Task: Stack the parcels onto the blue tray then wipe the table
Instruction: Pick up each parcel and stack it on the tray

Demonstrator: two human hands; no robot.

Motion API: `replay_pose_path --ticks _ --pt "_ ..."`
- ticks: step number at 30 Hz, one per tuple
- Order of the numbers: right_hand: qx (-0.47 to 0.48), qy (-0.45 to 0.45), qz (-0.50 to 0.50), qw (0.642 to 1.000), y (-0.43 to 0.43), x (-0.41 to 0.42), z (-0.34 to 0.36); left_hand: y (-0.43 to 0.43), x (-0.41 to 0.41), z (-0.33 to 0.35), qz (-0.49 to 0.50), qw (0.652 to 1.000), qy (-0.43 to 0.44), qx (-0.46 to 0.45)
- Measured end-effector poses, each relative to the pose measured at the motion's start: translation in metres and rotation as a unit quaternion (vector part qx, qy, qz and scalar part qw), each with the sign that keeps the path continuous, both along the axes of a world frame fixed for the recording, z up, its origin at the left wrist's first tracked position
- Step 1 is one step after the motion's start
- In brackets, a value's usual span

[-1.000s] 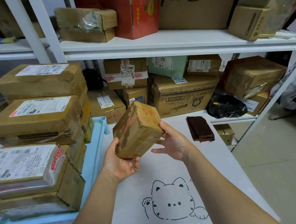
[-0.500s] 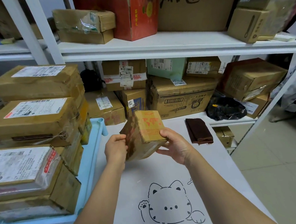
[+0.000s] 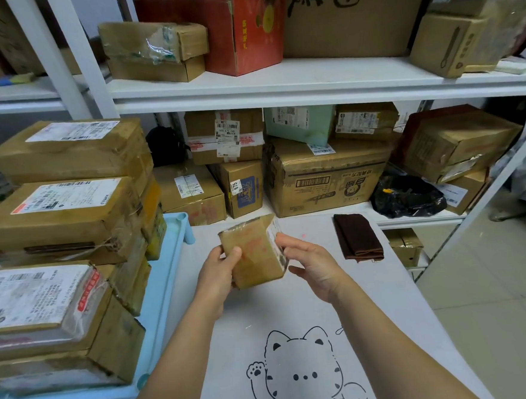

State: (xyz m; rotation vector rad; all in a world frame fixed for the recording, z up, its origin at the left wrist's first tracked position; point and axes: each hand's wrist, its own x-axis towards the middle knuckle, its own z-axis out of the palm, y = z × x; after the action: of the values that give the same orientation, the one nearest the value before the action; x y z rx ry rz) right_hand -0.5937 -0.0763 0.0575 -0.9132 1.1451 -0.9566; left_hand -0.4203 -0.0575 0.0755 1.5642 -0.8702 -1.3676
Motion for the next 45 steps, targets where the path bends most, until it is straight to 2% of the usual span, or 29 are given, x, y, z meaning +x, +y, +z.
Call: replay_pose_path --ticks 4,10,11,13,15,16,20,22,26,31,34,36,40,42,45 --pt "-0.053 0.049 0.035 0.997 0.002 0.009 0.007 -0.001 0.001 -0.006 0.015 0.997 0.05 0.059" --pt "-0.079 0.118 0.104 0.984 0.003 0.028 0.01 -0.002 -0.007 -0.016 0.147 0.984 0.026 0.098" --pt "-0.075 0.109 0.089 0.987 0.002 0.029 0.011 -0.002 -0.004 -0.019 0.158 0.981 0.046 0.098" --pt "-0.066 0.104 -0.006 0.992 -0.001 0.028 0.012 0.0 0.006 -0.024 0.164 0.974 0.125 0.089" --pt "-0.052 0.123 -0.115 0.984 -0.01 0.021 0.01 0.003 0.019 -0.031 0.143 0.964 0.214 0.063" --pt "-0.038 0.121 -0.136 0.983 -0.013 0.017 0.007 0.006 0.024 -0.033 0.123 0.961 0.244 0.048" --pt "0.015 0.018 -0.057 0.998 -0.015 0.013 0.014 0.023 0.034 -0.04 0.035 0.941 0.337 0.008" --pt "0.016 -0.025 -0.045 0.999 -0.014 0.016 0.014 0.024 0.039 -0.051 0.012 0.94 0.341 0.006" --pt "0.018 -0.122 -0.08 0.989 -0.015 0.016 0.011 0.025 0.045 -0.062 0.018 0.941 0.338 -0.016" --pt "-0.007 -0.195 -0.083 0.977 -0.015 0.009 0.015 0.026 0.044 -0.053 0.002 0.941 0.337 -0.039" --pt "0.003 -0.187 -0.089 0.978 -0.017 0.005 0.016 0.025 0.04 -0.046 0.005 0.95 0.306 -0.06" --pt "0.016 -0.169 -0.094 0.981 -0.018 0.002 0.012 0.022 0.038 -0.041 -0.007 0.965 0.252 -0.07" --pt "0.045 -0.095 -0.068 0.992 -0.018 0.003 -0.001 0.015 0.034 -0.025 -0.067 0.989 0.045 -0.127" --pt "0.068 -0.072 -0.054 0.994 -0.018 0.007 0.0 0.012 0.032 -0.015 -0.093 0.977 -0.088 -0.171" --pt "0.065 -0.092 -0.064 0.992 -0.016 0.014 0.003 0.011 0.029 0.002 -0.1 0.93 -0.277 -0.222"
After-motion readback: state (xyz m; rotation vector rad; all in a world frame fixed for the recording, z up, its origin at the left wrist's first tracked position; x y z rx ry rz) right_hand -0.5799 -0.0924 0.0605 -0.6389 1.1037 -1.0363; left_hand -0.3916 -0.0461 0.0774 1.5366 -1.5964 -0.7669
